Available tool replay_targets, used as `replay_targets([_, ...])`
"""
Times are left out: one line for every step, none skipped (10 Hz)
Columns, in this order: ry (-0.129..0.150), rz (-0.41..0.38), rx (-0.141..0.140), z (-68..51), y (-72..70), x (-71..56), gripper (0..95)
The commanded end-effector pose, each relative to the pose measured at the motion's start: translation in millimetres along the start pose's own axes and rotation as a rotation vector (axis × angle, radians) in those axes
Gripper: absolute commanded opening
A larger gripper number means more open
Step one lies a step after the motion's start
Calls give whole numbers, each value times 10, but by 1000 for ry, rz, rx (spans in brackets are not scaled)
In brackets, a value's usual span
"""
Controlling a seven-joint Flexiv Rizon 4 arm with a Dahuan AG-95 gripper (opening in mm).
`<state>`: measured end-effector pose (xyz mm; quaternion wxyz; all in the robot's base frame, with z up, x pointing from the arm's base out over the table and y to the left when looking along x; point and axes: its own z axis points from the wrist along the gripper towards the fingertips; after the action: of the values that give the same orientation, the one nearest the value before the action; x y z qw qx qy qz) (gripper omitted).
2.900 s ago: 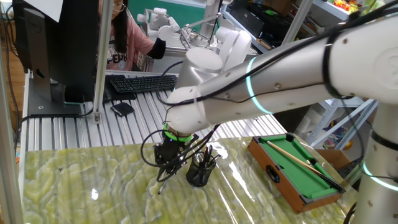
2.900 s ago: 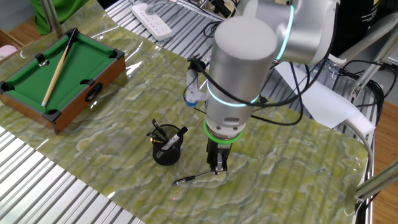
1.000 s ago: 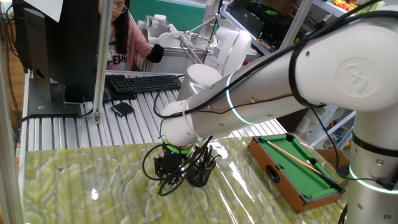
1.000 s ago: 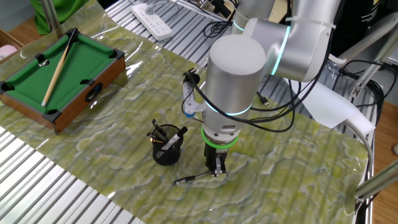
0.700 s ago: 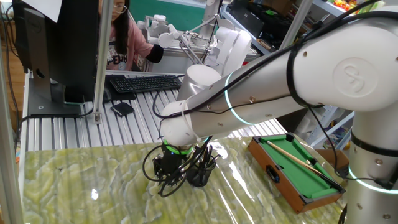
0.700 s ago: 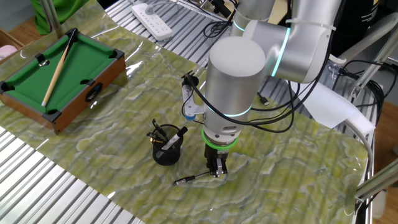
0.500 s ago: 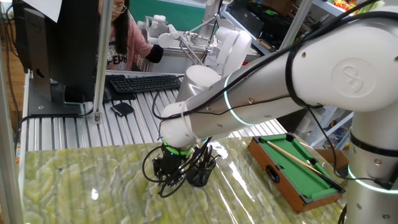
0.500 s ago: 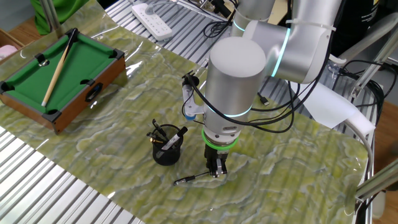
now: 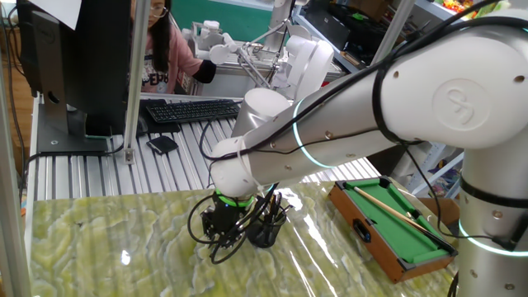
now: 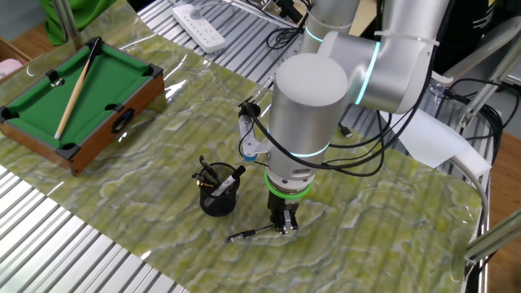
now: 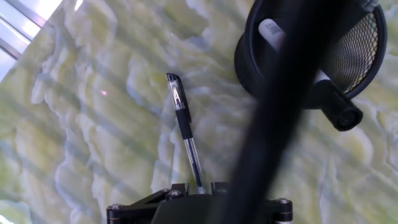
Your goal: Put the pen into the pen holder
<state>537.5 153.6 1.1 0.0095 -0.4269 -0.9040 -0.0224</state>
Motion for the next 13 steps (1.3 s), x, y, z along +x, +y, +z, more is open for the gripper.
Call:
replay_targets([5,-4,-4,3,-10,17,0])
replay_targets([6,-1,-5,-7,-11,32,0])
replay_targets([6,2,-5,-6,-14,37,0])
replay_targets([9,5,-8,4,-17,40,0])
replay_targets([8,6,-8,17,-24,44,0])
replay_targets([14,-1,-2,-6,-35,50,0])
replay_targets([29,10,-17,-28,-40,57,0])
replay_targets([49,30,-32,-42,-42,78,0])
replay_targets([47,36,-30,-57,-44,102,0])
replay_targets([47,36,-30,-62,-45,110,0])
replay_targets([44,39,-27,-97,-52,160,0])
replay_targets([42,44,-26,-126,-58,188,0])
replay_targets([41,43,-24,-152,-64,203,0])
